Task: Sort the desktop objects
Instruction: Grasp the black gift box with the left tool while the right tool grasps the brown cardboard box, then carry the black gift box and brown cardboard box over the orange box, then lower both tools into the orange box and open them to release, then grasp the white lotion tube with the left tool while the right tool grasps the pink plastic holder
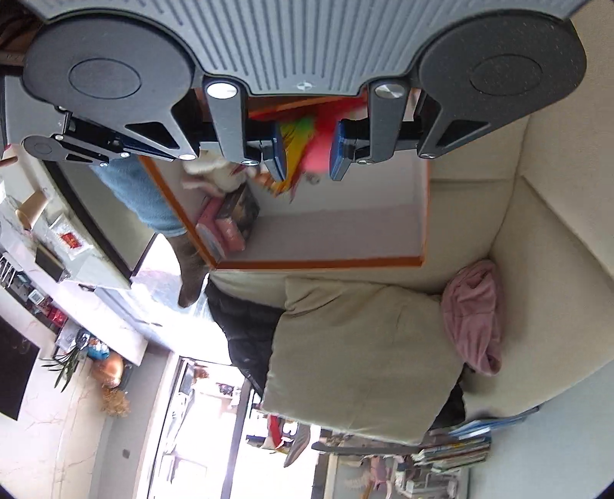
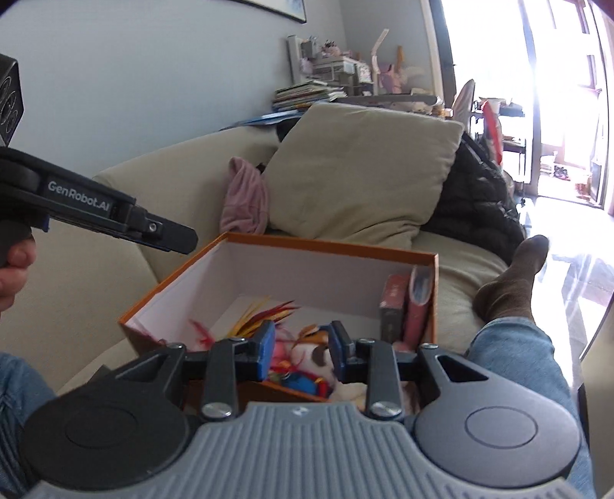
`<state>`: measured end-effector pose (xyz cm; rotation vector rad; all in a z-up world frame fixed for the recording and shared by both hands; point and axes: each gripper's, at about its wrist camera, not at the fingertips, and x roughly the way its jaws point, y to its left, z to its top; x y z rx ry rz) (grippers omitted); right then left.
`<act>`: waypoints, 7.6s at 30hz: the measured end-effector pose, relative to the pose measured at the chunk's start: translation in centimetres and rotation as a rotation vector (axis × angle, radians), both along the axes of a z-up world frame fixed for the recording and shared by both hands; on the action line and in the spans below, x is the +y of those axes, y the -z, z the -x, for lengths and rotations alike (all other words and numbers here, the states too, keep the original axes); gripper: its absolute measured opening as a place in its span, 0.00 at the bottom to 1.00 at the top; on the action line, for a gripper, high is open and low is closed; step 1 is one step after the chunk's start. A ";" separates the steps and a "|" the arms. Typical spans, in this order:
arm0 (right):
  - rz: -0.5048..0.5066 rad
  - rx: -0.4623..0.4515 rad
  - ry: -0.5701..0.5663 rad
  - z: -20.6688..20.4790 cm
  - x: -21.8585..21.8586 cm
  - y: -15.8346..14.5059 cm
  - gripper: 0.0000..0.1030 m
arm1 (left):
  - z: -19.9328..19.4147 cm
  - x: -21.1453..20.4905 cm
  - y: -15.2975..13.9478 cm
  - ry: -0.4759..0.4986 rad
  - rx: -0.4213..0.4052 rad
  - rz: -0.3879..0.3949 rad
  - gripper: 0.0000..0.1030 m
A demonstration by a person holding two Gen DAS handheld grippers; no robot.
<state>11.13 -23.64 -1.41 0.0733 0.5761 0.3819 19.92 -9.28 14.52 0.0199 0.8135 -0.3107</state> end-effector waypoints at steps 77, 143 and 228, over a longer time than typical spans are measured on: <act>-0.023 0.098 -0.090 2.5 4.4 -2.7 0.44 | 4.6 2.9 -1.5 0.027 0.048 0.081 0.37; 0.212 0.225 0.137 -19.3 4.5 2.8 0.45 | -12.9 1.4 6.1 -0.140 0.075 0.169 0.46; 0.173 -0.108 -0.023 4.6 4.9 -1.4 0.55 | 5.2 1.9 3.3 0.043 -0.056 0.152 0.46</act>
